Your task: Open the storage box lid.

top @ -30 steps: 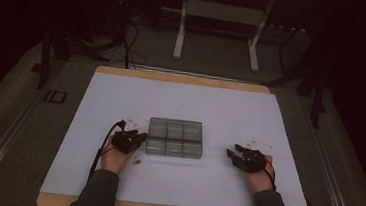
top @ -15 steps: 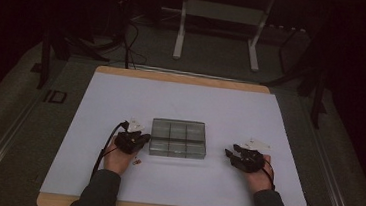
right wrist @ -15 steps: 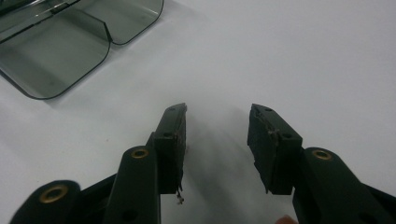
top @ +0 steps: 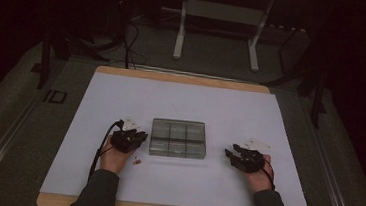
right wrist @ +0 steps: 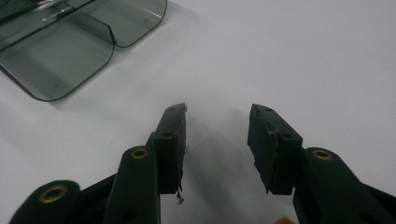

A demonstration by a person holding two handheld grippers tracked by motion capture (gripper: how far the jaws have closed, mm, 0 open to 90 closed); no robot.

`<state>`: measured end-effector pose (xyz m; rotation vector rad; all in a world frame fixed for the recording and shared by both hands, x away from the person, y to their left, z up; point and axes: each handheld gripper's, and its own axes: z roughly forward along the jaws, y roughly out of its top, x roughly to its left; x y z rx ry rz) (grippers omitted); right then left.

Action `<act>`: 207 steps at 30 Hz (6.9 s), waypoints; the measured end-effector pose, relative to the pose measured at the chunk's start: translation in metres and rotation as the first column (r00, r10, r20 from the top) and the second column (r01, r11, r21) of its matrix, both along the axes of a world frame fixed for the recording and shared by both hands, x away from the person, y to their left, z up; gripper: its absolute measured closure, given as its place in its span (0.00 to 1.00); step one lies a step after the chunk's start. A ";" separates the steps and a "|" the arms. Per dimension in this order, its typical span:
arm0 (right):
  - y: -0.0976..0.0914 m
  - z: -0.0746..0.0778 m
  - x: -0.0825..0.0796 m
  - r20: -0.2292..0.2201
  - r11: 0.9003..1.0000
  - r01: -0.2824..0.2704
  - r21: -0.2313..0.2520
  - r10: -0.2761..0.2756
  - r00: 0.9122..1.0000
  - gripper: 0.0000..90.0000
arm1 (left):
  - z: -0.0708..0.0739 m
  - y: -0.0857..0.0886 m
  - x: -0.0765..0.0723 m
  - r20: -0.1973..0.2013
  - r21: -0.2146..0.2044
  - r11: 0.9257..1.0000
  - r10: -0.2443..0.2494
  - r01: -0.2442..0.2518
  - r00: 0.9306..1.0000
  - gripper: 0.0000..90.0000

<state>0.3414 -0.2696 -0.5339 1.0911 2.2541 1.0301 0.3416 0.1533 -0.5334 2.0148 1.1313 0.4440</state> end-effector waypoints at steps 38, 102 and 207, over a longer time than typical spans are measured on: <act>0.042 0.036 -0.021 0.023 0.977 -0.157 0.143 0.156 0.988 1.00 | -0.007 0.013 -0.001 -0.003 0.042 0.997 0.072 -0.071 0.997 0.80; 0.126 0.026 -0.038 -0.041 0.915 -0.384 0.122 0.391 0.920 1.00 | -0.007 0.011 -0.001 -0.004 0.043 0.997 0.066 -0.066 0.998 0.74; 0.123 0.030 -0.029 0.013 0.926 -0.362 0.106 0.363 0.932 0.92 | 0.031 -0.021 -0.052 0.159 0.046 0.991 -0.132 0.126 0.978 0.77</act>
